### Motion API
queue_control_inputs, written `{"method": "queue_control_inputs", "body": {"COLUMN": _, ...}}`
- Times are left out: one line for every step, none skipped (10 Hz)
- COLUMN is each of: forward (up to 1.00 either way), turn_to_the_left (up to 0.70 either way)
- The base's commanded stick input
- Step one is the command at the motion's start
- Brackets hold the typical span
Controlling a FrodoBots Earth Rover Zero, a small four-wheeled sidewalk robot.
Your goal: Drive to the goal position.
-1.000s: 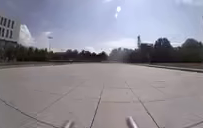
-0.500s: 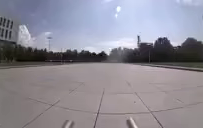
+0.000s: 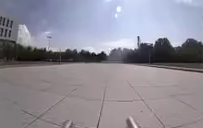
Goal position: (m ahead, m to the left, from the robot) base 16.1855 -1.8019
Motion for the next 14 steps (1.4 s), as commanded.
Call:
{"method": "queue_control_inputs", "body": {"forward": 0.7, "turn_to_the_left": 0.0}}
{"method": "queue_control_inputs", "body": {"forward": 0.7, "turn_to_the_left": 0.0}}
{"method": "queue_control_inputs", "body": {"forward": 0.7, "turn_to_the_left": 0.33}}
{"method": "queue_control_inputs", "body": {"forward": 0.7, "turn_to_the_left": 0.33}}
{"method": "queue_control_inputs", "body": {"forward": 0.7, "turn_to_the_left": 0.17}}
{"method": "queue_control_inputs", "body": {"forward": 0.7, "turn_to_the_left": 0.04}}
{"method": "queue_control_inputs", "body": {"forward": 0.7, "turn_to_the_left": 0.01}}
{"method": "queue_control_inputs", "body": {"forward": 0.7, "turn_to_the_left": 0.0}}
{"method": "queue_control_inputs", "body": {"forward": 0.7, "turn_to_the_left": 0.0}}
{"method": "queue_control_inputs", "body": {"forward": 0.7, "turn_to_the_left": 0.0}}
{"method": "queue_control_inputs", "body": {"forward": 0.7, "turn_to_the_left": 0.0}}
{"method": "queue_control_inputs", "body": {"forward": 0.7, "turn_to_the_left": 0.0}}
{"method": "queue_control_inputs", "body": {"forward": 0.7, "turn_to_the_left": 0.0}}
{"method": "queue_control_inputs", "body": {"forward": 0.7, "turn_to_the_left": 0.0}}
